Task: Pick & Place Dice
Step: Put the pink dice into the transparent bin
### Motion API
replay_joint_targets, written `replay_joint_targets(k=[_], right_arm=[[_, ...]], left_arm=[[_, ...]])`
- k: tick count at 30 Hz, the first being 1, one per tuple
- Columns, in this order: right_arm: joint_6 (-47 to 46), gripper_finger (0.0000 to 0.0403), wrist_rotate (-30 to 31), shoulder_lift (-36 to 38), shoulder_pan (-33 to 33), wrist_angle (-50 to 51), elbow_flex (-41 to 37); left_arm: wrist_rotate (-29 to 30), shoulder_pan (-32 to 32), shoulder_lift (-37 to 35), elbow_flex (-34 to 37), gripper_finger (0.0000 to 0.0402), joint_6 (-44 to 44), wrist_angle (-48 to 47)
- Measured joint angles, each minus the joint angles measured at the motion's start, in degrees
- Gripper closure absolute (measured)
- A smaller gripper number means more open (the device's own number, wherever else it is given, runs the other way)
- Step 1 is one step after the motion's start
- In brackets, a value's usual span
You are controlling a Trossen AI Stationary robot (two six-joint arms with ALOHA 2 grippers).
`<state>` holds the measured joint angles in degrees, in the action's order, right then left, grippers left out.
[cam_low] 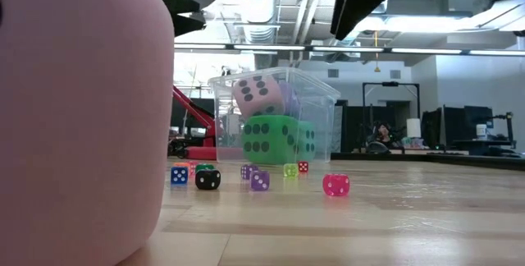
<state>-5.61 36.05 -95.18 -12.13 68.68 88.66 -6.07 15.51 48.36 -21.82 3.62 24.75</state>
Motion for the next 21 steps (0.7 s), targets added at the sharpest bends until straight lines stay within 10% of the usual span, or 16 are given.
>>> replay_joint_targets(k=[21], right_arm=[[7.31,0.0304,-2.75,2.60,6.84,-8.64,-5.42]], left_arm=[[0.00,0.00,0.00,0.00,0.0069,0.37,0.09]])
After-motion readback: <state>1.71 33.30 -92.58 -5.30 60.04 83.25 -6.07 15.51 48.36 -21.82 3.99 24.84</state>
